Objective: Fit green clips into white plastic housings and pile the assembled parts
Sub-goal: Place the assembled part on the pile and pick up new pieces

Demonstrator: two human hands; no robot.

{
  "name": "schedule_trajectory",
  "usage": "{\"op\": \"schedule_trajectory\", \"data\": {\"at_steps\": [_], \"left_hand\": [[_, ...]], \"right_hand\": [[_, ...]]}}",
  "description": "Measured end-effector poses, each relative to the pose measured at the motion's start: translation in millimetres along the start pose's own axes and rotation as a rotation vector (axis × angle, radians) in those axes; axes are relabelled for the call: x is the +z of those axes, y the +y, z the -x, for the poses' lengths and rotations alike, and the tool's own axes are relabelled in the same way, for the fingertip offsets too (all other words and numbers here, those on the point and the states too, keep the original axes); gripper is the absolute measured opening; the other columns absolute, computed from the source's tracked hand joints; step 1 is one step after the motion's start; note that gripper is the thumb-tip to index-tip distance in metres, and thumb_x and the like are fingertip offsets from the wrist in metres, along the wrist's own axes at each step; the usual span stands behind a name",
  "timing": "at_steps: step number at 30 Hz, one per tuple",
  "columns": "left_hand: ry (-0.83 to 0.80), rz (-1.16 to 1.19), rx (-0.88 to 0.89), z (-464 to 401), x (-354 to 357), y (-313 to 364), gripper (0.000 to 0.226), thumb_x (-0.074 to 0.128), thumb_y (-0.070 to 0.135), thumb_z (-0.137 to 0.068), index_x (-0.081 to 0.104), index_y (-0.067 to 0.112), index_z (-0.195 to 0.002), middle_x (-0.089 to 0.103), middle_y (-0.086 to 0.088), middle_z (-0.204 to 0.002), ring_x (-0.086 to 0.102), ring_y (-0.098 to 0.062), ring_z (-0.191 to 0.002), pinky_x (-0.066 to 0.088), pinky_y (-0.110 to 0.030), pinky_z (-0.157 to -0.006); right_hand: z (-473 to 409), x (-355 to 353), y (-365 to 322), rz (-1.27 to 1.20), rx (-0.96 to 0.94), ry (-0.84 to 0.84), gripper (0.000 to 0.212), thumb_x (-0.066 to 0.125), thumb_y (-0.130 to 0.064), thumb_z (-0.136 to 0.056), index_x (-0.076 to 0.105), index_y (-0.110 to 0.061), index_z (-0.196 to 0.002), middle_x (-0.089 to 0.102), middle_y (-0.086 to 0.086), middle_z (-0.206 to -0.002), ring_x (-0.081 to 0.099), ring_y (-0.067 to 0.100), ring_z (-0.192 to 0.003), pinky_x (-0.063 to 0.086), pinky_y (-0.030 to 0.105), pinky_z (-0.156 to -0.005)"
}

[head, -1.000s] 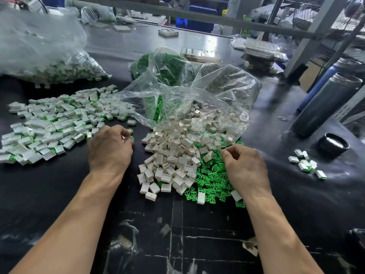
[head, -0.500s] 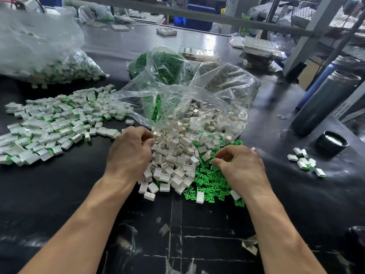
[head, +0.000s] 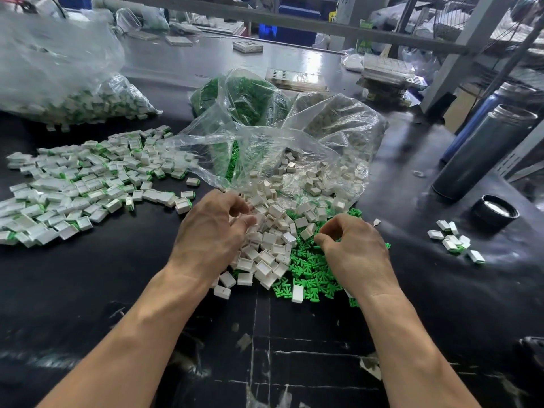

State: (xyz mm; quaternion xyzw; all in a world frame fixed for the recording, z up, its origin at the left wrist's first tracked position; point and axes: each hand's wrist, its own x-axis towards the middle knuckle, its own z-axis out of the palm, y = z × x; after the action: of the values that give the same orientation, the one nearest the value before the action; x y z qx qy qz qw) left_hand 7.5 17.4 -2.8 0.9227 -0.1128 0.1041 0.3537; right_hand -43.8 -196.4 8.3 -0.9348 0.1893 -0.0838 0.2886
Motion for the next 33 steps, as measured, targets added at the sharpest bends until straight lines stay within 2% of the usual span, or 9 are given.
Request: {"op": "schedule_trajectory", "data": {"at_steps": [3,6,11,14,16,20,23,27,33], "left_hand": [[-0.033,0.024,0.005,0,-1,2,0.020,0.074,0.041,-0.087,0.064,0.029,-0.100,0.059,0.013,-0.100,0.059,-0.005,-0.091,0.052,-0.026,-0.084],[-0.152,0.048,0.006,0,-8,5,0.021,0.077,0.046,-0.081,0.063,0.037,-0.093,0.058,0.020,-0.096,0.057,0.002,-0.086,0.050,-0.019,-0.079],[-0.251,0.036,-0.014,0,-16,5,0.015,0.081,0.039,-0.081,0.069,0.042,-0.089,0.059,0.022,-0.096,0.058,0.004,-0.085,0.045,-0.016,-0.077],[-0.243,0.037,-0.019,0,-14,5,0.010,0.081,0.037,-0.084,0.072,0.041,-0.086,0.060,0.021,-0.096,0.058,0.004,-0.088,0.047,-0.021,-0.081],[-0.215,0.063,-0.007,0,-14,5,0.009,0.080,0.040,-0.085,0.071,0.040,-0.087,0.060,0.021,-0.094,0.056,0.006,-0.082,0.043,-0.017,-0.075],[-0.153,0.240,0.023,0,-15,7,0.011,0.078,0.036,-0.086,0.070,0.036,-0.093,0.066,0.017,-0.085,0.062,0.006,-0.077,0.048,-0.011,-0.062],[-0.134,0.504,-0.017,0,-16,11,0.013,0.079,0.026,-0.086,0.071,0.028,-0.097,0.073,0.013,-0.089,0.069,-0.003,-0.079,0.056,-0.016,-0.072],[-0.169,0.822,-0.065,1,-17,15,0.030,0.075,0.019,-0.084,0.073,0.023,-0.114,0.076,-0.006,-0.098,0.073,-0.017,-0.087,0.059,-0.024,-0.078],[-0.201,1.007,-0.086,4,-14,23,0.027,0.072,0.010,-0.085,0.076,0.009,-0.112,0.077,-0.010,-0.093,0.073,-0.023,-0.083,0.063,-0.033,-0.079]], "right_hand": [[2,0,-3,-0.117,-0.042,0.106,0.007,0.071,-0.036,-0.096,0.068,-0.030,-0.098,0.065,-0.014,-0.087,0.064,0.017,-0.090,0.052,0.036,-0.085],[4,1,-4,-0.254,-0.081,0.177,0.010,0.070,-0.032,-0.098,0.068,-0.027,-0.106,0.067,-0.014,-0.088,0.066,0.009,-0.084,0.056,0.036,-0.081],[5,5,-2,-0.520,-0.058,0.159,0.007,0.073,-0.023,-0.097,0.074,-0.030,-0.097,0.069,-0.014,-0.080,0.063,-0.005,-0.074,0.048,0.012,-0.064],[5,8,-4,-0.624,-0.043,0.104,0.012,0.073,-0.017,-0.096,0.076,-0.029,-0.100,0.073,-0.014,-0.085,0.065,-0.007,-0.078,0.052,0.016,-0.073],[5,9,-5,-0.669,-0.031,0.077,0.016,0.072,-0.013,-0.096,0.077,-0.027,-0.101,0.075,-0.012,-0.088,0.067,-0.003,-0.080,0.057,0.024,-0.078],[7,9,-10,-0.792,-0.029,0.046,0.022,0.070,-0.002,-0.095,0.077,-0.023,-0.098,0.077,-0.005,-0.085,0.072,0.012,-0.078,0.058,0.019,-0.069],[9,9,-14,-0.876,-0.035,0.021,0.024,0.070,0.004,-0.093,0.077,-0.020,-0.096,0.078,0.000,-0.085,0.075,0.017,-0.079,0.055,0.013,-0.067],[10,12,-19,-1.021,-0.035,-0.010,0.023,0.068,0.010,-0.092,0.073,-0.012,-0.093,0.078,0.009,-0.085,0.077,0.021,-0.081,0.059,0.020,-0.071],[10,13,-19,-1.059,-0.098,-0.035,0.021,0.069,0.003,-0.094,0.073,-0.017,-0.096,0.074,0.001,-0.077,0.074,0.019,-0.072,0.060,0.025,-0.067]]}}
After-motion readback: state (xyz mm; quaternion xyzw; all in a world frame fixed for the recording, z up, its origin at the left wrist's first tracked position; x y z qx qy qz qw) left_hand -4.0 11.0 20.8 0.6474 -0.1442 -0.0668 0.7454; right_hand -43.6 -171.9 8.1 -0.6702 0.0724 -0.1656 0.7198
